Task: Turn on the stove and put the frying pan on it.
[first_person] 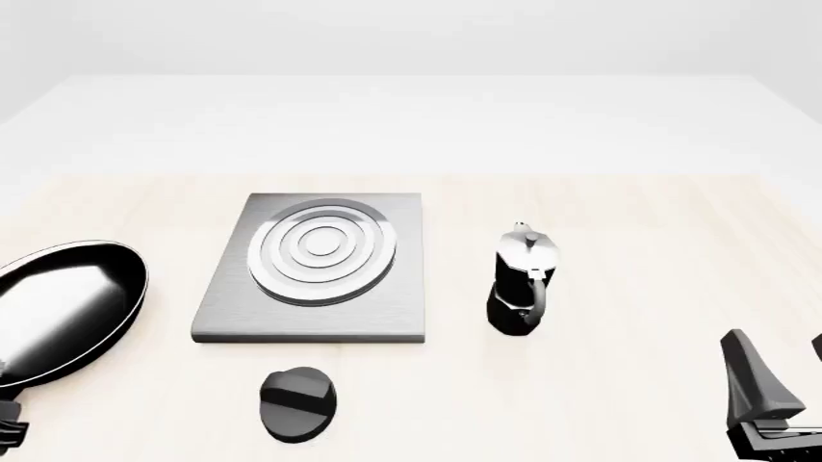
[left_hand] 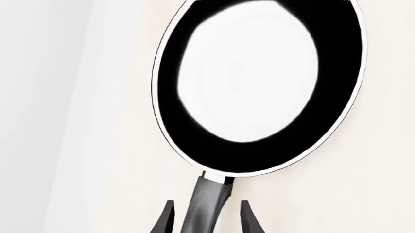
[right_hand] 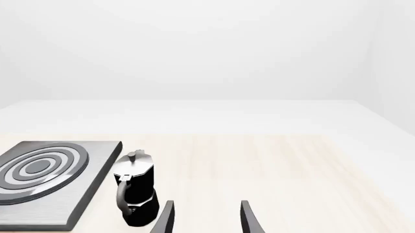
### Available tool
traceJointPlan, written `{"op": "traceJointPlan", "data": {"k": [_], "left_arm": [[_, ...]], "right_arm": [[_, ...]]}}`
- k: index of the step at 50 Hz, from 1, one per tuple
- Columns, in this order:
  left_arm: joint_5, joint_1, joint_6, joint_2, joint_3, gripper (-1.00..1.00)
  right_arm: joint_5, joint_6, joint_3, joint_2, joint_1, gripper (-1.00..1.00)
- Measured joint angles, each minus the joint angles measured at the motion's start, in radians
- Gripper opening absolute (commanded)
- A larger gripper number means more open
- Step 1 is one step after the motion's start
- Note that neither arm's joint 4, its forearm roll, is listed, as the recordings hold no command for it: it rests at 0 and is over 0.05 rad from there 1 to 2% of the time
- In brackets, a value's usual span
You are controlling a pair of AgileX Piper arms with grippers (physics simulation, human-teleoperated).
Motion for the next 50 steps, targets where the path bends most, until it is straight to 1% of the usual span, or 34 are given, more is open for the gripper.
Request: {"op": "traceJointPlan", "data": {"k": [27,34,35,36,41,50], "left_arm": [[-0.189,0.042,0.037,0.224,-0.003,1.0],[-0.229,0.046,-0.019,0.239,0.015,1.0],[-0.234,0.046,-0.024,0.241,0.017,-1.0],[-0.238,0.049,-0.018,0.244,0.018,-1.0],[-0.25,0.045,-0.034,0.252,0.023,-1.0],[-0.252,0.034,-0.013,0.257,0.023,-1.0]], "right_arm": [[0.0,0.0,0.0,0.0,0.0,1.0],[0.0,0.0,0.0,0.0,0.0,1.0],[0.0,0.0,0.0,0.0,0.0,1.0],[0.0,0.0,0.0,0.0,0.0,1.0],[0.0,0.0,0.0,0.0,0.0,1.0],[0.0,0.0,0.0,0.0,0.0,1.0]]}}
